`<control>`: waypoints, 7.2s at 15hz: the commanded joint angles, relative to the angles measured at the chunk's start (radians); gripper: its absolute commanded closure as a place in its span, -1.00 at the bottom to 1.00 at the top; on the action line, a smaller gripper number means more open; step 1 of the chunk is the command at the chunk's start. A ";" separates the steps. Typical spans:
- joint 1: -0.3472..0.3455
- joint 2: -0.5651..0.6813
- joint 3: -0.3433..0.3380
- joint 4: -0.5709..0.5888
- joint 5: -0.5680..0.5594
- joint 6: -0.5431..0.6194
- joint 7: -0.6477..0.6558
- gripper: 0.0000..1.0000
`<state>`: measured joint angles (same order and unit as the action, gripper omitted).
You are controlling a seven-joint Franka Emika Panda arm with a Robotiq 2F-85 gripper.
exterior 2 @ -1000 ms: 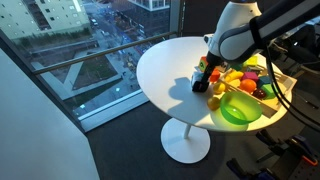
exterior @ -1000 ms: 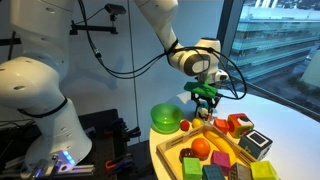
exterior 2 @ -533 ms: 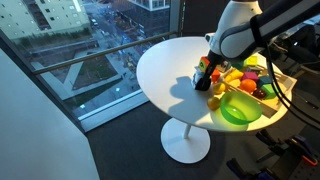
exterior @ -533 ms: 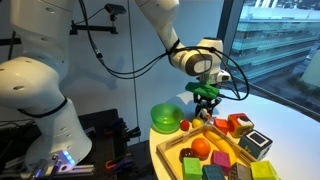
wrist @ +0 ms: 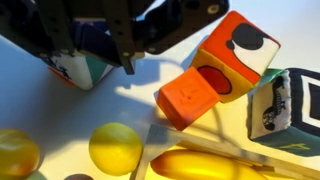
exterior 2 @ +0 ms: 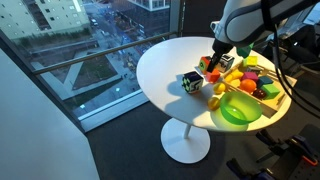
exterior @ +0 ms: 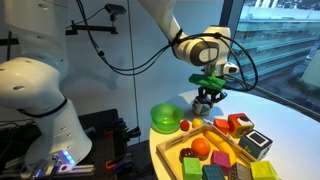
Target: Pick up the block with the number one on it and put it in the tray
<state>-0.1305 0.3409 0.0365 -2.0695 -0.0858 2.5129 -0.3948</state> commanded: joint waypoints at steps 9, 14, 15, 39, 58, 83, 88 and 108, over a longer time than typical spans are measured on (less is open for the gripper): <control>0.010 -0.110 -0.034 -0.006 0.031 -0.139 0.031 0.11; 0.013 -0.107 -0.029 -0.001 0.086 -0.183 0.038 -0.68; 0.017 -0.104 -0.029 0.001 0.098 -0.189 0.051 -0.81; 0.083 0.049 0.005 0.043 0.223 -0.056 0.323 -1.00; 0.086 0.099 0.019 0.049 0.230 0.042 0.321 -1.00; 0.074 -0.004 -0.028 0.030 0.183 -0.097 0.312 0.90; 0.067 -0.080 -0.069 0.029 0.133 -0.224 0.303 0.90; -0.118 -0.280 -0.282 -0.129 0.025 -0.318 0.257 0.90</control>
<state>-0.2229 0.1057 -0.2231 -2.1637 -0.0341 2.1961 -0.1185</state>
